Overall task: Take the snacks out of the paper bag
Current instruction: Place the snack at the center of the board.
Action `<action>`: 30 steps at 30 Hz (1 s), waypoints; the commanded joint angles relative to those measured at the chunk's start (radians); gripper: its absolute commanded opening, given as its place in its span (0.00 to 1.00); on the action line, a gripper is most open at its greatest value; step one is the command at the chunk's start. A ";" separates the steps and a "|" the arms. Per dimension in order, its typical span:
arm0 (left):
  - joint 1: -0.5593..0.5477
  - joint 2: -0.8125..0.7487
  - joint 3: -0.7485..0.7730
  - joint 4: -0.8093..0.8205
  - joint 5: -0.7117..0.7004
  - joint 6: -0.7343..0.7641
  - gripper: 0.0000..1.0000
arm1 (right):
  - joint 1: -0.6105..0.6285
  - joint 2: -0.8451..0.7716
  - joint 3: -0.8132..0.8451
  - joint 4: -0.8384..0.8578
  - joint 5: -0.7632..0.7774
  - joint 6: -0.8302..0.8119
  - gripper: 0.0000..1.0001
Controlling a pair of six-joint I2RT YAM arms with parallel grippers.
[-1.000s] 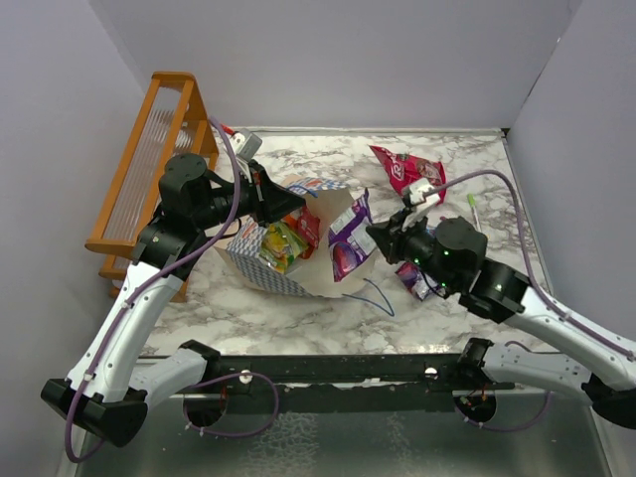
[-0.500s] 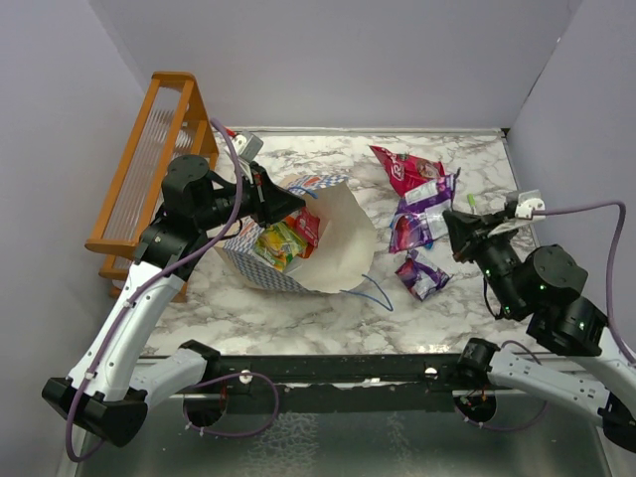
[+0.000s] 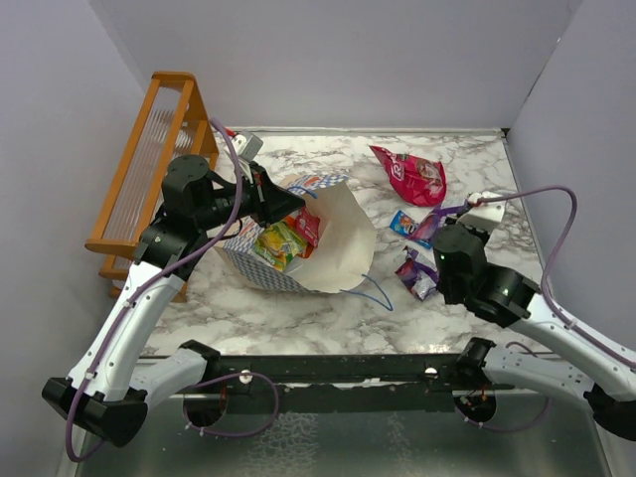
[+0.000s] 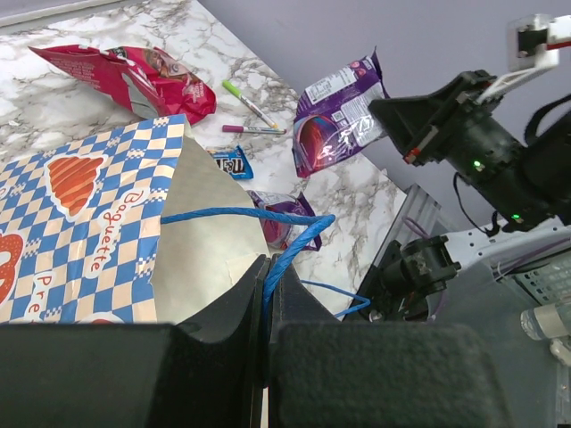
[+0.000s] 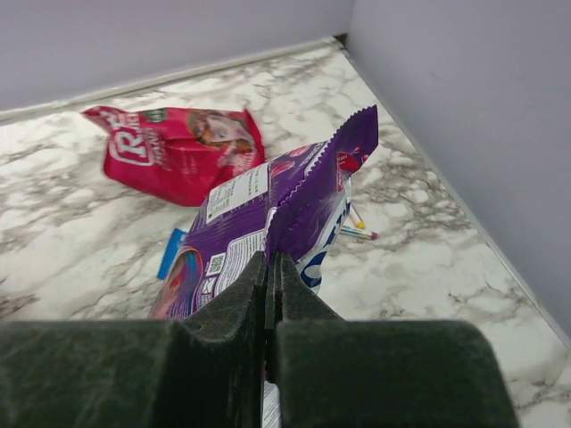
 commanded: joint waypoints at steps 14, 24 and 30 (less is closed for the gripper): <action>-0.009 -0.024 0.036 -0.008 -0.004 -0.006 0.00 | -0.771 0.116 -0.335 0.193 -0.518 0.322 0.02; -0.009 -0.034 -0.002 0.069 0.084 -0.026 0.00 | -0.905 0.039 -0.462 0.186 -0.579 0.469 0.27; -0.012 -0.062 -0.067 0.186 0.187 -0.069 0.00 | -0.905 -0.119 -0.444 0.149 -0.633 0.430 0.58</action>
